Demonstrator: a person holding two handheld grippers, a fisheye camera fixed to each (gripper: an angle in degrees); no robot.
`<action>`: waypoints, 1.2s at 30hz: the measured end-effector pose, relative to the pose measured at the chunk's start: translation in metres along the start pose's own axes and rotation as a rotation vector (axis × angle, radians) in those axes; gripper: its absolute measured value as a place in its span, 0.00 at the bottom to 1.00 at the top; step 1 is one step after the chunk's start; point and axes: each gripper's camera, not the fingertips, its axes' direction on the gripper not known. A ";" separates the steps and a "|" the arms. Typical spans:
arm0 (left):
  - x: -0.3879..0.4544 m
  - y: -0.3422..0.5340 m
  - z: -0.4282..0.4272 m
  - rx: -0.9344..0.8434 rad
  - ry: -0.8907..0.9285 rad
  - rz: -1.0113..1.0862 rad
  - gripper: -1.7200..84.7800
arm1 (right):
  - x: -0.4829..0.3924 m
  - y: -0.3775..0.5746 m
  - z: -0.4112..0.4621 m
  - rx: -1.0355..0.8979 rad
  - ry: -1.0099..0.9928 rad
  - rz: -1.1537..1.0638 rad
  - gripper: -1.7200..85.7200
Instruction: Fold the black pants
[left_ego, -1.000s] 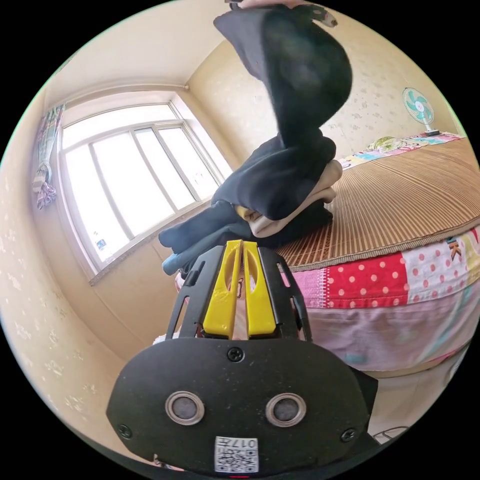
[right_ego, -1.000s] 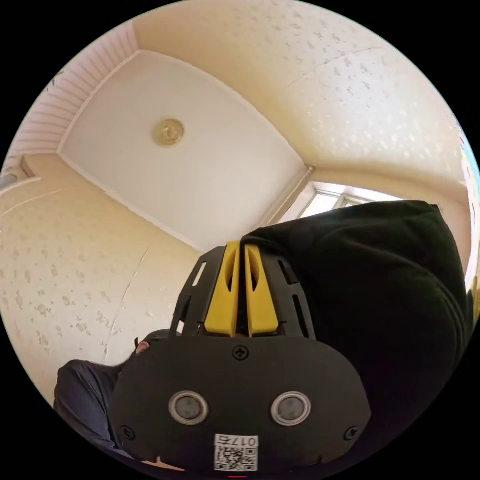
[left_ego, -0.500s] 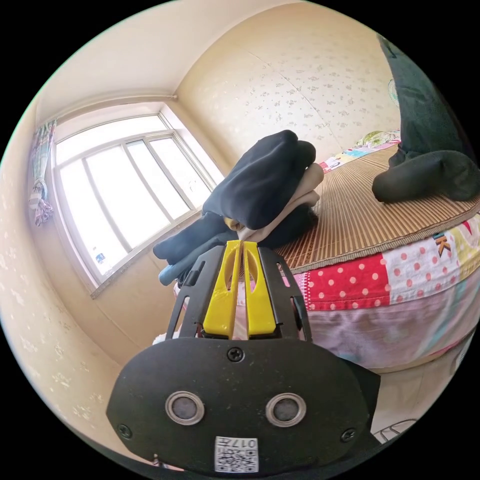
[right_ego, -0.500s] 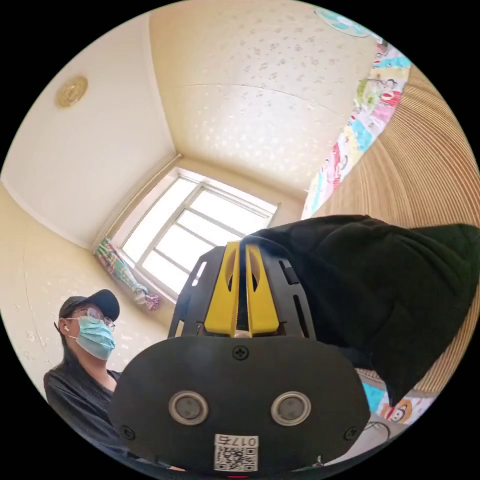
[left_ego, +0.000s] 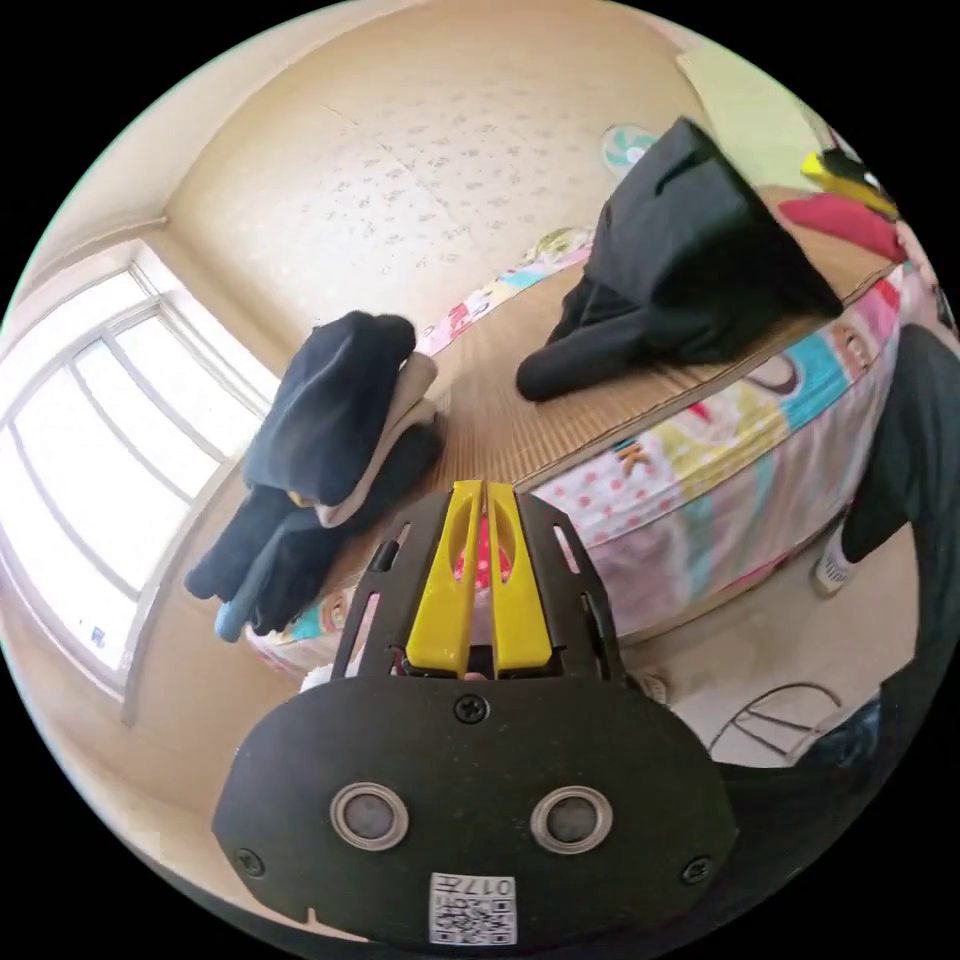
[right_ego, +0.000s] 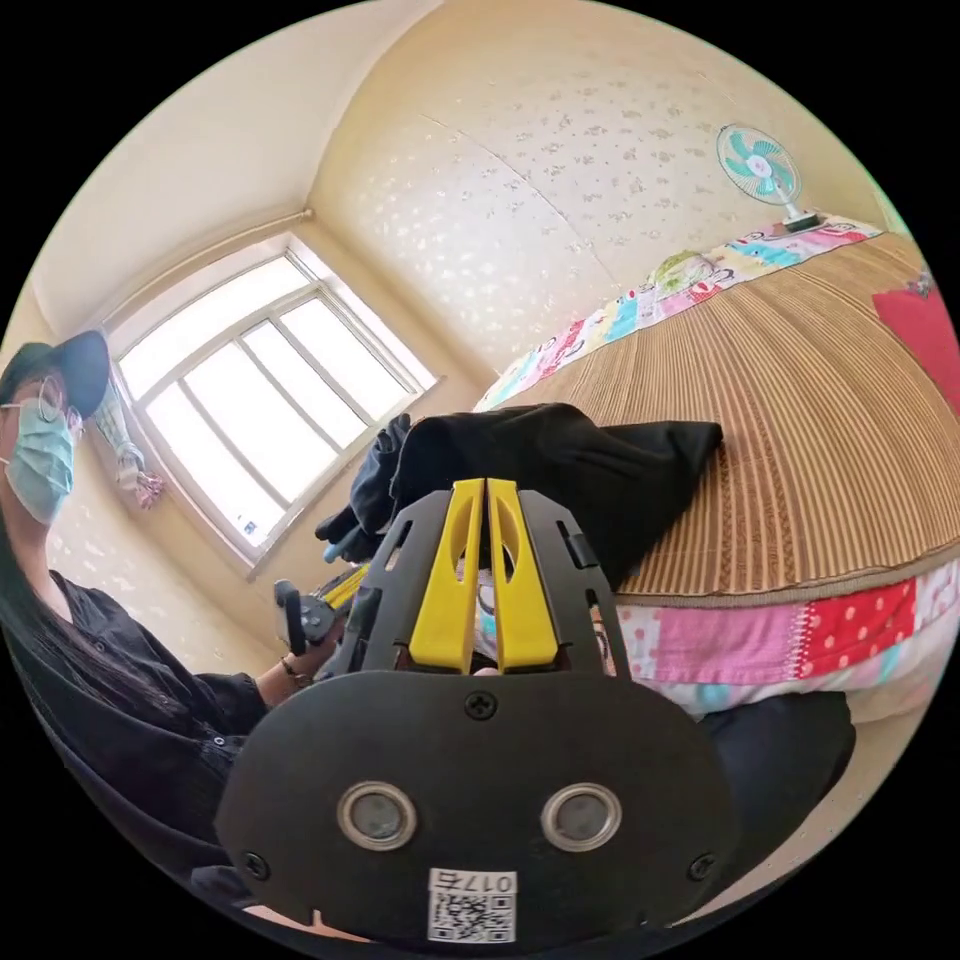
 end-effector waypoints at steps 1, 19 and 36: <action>-0.008 -0.020 0.000 -0.022 0.148 -0.035 0.02 | -0.001 0.004 -0.001 -0.011 0.035 -0.003 0.03; -0.054 -0.041 0.117 -0.619 0.613 -0.221 0.14 | 0.037 0.027 0.022 0.058 -0.348 0.120 0.02; -0.011 -0.051 0.063 -0.005 0.270 0.000 0.16 | 0.038 -0.010 0.026 0.102 -0.492 0.203 0.02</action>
